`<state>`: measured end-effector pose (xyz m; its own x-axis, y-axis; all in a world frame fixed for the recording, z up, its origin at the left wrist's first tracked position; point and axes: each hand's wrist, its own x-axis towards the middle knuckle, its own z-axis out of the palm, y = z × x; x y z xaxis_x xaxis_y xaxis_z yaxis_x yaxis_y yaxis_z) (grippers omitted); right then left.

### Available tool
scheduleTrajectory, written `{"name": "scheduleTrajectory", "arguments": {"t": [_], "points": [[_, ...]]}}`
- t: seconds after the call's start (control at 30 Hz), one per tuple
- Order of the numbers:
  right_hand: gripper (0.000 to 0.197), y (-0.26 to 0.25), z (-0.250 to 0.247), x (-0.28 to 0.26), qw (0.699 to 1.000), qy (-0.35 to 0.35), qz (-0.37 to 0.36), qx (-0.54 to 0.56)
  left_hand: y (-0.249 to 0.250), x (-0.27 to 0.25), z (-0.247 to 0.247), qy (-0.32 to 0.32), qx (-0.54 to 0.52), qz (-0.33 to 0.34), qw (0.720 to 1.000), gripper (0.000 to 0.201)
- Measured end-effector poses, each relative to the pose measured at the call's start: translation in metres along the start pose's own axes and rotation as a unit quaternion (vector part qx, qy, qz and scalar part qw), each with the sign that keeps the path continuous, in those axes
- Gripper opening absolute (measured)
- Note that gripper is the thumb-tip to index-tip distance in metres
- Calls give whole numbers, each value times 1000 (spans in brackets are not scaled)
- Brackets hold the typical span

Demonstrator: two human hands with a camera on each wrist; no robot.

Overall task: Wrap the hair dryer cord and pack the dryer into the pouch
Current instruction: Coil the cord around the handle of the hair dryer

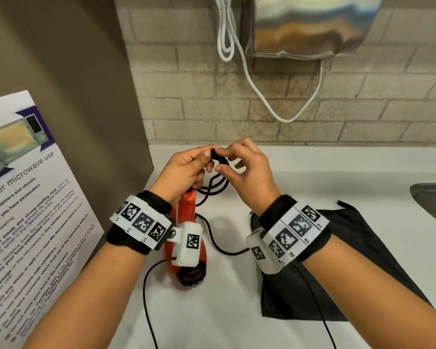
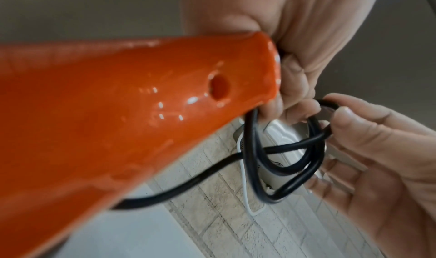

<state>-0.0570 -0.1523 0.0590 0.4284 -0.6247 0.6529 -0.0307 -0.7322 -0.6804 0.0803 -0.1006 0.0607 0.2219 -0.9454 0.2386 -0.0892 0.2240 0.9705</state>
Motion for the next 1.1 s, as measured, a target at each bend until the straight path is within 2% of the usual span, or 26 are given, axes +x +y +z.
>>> {"name": "scheduleTrajectory", "arguments": {"t": [0.13,0.23,0.4,0.5,0.6,0.77,0.83,0.93,1.0,1.1], "points": [[22,6,5,-6,999,7,-18,35,0,-1,1,4,10,6,1000,25],[8,8,8,-2,994,11,25,110,0,0,3,1,7,8,1000,24],[30,8,11,2,981,-56,56,179,1,-4,2,-34,1,7,999,26],[38,3,10,1,982,-76,44,167,3,-6,1,-34,-3,4,999,27],[40,1,12,0,986,-65,43,148,5,-7,0,-34,-28,-5,999,26],[44,2,16,2,993,-42,55,97,6,-9,-4,-45,0,8,999,16],[31,9,15,2,993,-84,48,68,6,-9,-4,-34,-2,7,999,13],[13,20,13,-3,977,-196,79,5,4,-10,-5,-23,-11,13,1000,15],[18,27,9,-8,971,-220,90,1,4,-11,-7,-10,-18,16,1000,17],[28,38,1,-15,973,-204,93,50,4,-12,-11,13,-41,8,999,22]]}}
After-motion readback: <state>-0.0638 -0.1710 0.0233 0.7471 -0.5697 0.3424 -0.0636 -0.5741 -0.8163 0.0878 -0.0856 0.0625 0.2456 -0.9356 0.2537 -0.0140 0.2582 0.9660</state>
